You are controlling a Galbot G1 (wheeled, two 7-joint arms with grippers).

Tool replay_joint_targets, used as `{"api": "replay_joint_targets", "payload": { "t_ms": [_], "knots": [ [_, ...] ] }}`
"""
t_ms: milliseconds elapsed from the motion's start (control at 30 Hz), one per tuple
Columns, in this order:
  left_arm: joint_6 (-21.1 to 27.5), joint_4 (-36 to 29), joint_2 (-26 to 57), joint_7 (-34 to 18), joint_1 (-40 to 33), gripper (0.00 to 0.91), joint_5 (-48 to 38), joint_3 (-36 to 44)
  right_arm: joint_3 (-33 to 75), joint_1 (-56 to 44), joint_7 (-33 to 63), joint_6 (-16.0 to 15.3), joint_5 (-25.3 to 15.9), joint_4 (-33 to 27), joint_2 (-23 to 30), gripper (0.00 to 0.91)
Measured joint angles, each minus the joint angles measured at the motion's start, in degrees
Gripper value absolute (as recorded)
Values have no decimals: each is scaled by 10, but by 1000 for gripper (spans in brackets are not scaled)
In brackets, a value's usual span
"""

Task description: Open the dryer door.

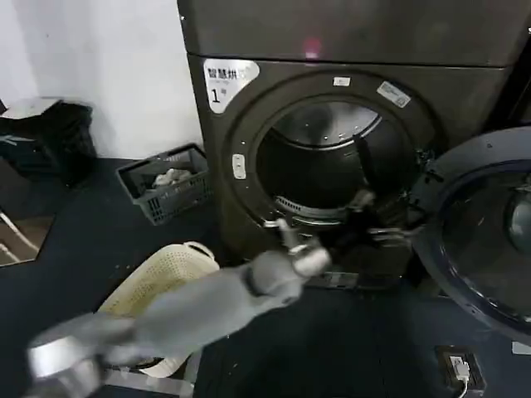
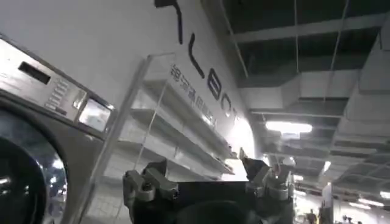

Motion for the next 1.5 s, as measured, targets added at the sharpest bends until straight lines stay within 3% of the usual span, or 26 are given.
{"api": "replay_joint_targets", "payload": {
  "t_ms": [367, 600, 733, 867, 1200, 1500],
  "knots": [
    [3, -145, 226, 13, 7, 907, -46, 6, 15, 18, 8, -12, -51, 15, -11, 907],
    [5, -184, 361, 24, 29, 907, -53, -8, 22, 28, 17, -19, -71, 7, -25, 907],
    [24, -189, 435, 55, 51, 907, -46, -22, 21, 37, 17, -19, -75, 6, -28, 907],
    [57, -194, 506, 83, 84, 907, -34, -47, 14, 46, 17, -18, -77, 7, -29, 907],
    [191, -191, 660, 150, 202, 907, 24, -133, -18, 75, 16, -21, -75, 10, -24, 907],
    [293, -191, 743, 209, 232, 907, 68, -160, -29, 77, 15, -19, -74, 10, -22, 907]
  ]
}}
